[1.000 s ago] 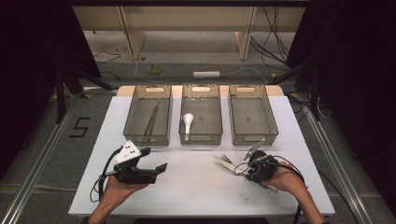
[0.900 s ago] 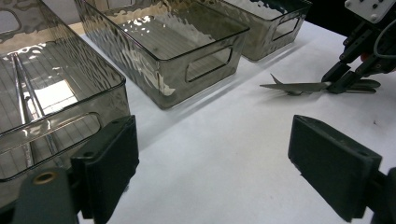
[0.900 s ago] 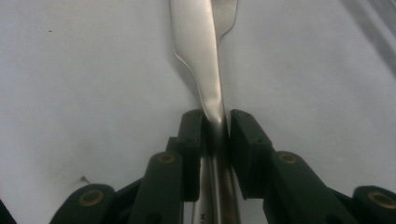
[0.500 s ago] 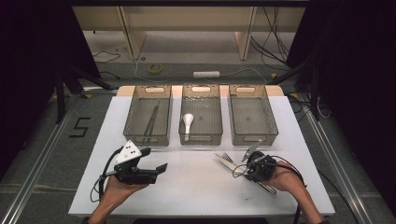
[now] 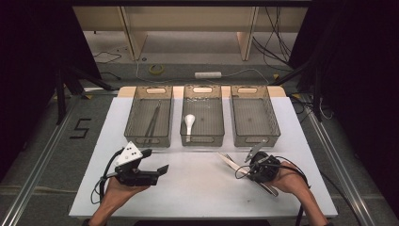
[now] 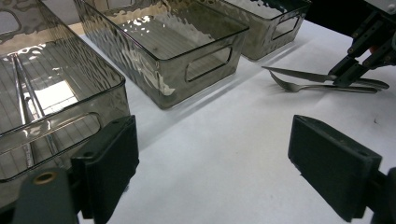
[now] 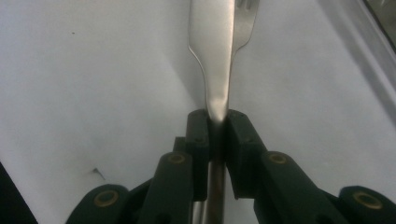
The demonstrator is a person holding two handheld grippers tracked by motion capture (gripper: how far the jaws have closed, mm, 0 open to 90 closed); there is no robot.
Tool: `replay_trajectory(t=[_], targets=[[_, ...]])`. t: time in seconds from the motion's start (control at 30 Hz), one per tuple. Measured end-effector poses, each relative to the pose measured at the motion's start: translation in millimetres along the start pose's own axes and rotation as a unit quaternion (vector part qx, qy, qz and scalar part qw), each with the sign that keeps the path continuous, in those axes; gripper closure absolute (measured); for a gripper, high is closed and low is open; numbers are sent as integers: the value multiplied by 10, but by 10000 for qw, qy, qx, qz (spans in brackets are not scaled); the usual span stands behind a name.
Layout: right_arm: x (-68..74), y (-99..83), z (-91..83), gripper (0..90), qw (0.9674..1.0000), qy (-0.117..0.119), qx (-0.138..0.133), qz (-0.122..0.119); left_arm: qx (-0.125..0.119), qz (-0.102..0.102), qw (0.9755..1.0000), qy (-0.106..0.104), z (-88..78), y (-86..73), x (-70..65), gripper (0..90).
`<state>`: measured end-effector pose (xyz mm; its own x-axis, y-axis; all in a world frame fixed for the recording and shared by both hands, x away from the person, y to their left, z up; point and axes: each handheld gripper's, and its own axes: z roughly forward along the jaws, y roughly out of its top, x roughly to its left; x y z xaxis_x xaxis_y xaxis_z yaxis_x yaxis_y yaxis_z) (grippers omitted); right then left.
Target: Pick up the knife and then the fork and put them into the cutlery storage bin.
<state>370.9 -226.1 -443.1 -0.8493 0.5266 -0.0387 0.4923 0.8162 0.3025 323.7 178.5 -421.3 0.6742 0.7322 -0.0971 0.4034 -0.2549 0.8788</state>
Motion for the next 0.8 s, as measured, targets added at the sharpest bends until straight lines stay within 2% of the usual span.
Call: replay_trajectory(t=[0.17,0.23,0.4,0.7,0.8], targets=[[-7,1,-88,809,9999,-4,-144,68,-29,-22,10000,12,-3,0,2,156],[-33,2,-128,809,9998,8,-209,40,-43,-17,10000,18,-6,1,3,156],[-102,21,-219,809,9990,-9,-421,146,-85,-60,9999,24,-13,2,10,156],[-275,92,-357,809,9967,-4,-735,341,-164,-156,9997,6,-28,2,37,156],[-372,168,-418,809,9949,-24,-913,417,-179,-159,9997,23,-28,2,37,156]])
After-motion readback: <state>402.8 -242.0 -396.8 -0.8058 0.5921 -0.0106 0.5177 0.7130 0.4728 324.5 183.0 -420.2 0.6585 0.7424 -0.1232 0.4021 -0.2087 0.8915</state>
